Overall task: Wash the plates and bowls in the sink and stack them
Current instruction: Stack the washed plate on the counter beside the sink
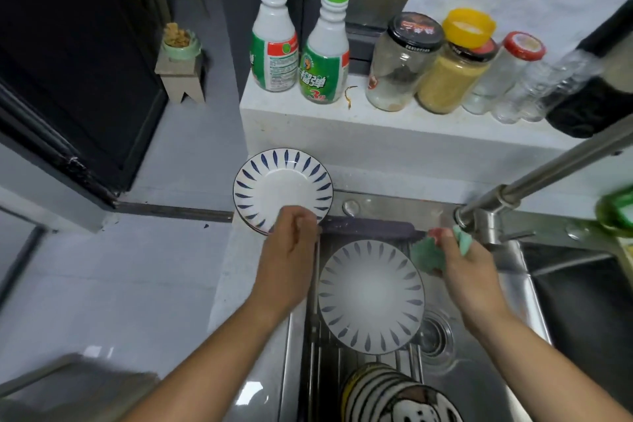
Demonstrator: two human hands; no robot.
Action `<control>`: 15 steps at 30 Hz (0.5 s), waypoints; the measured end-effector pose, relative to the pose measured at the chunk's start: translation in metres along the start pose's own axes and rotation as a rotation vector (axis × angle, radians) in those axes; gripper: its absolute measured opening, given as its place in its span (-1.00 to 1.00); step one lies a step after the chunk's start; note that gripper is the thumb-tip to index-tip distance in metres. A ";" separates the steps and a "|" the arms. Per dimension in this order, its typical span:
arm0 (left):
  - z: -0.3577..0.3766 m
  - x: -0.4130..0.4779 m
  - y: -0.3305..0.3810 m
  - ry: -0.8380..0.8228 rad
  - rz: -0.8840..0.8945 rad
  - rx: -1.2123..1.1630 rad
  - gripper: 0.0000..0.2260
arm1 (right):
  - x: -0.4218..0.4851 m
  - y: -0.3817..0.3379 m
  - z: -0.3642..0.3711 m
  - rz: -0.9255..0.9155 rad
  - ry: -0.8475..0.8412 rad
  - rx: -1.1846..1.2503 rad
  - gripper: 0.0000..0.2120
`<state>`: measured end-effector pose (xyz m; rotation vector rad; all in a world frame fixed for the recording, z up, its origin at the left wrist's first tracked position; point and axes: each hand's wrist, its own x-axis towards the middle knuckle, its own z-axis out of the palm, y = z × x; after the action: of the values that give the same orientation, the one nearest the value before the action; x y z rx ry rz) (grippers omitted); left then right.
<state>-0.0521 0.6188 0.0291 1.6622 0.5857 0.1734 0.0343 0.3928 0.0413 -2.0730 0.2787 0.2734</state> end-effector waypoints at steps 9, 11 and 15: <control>0.075 0.011 -0.026 -0.381 -0.251 0.319 -0.58 | -0.022 0.051 -0.009 0.071 -0.101 -0.153 -0.80; 0.083 0.016 -0.028 -0.423 -0.230 0.445 -0.55 | -0.023 0.058 -0.003 0.078 -0.101 -0.185 -0.78; 0.087 0.019 -0.023 -0.383 -0.246 0.453 -0.48 | -0.021 0.068 0.001 0.083 -0.071 -0.228 -0.78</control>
<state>-0.0049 0.5527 -0.0135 1.9715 0.5537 -0.4803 -0.0066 0.3620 -0.0086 -2.2731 0.3017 0.4459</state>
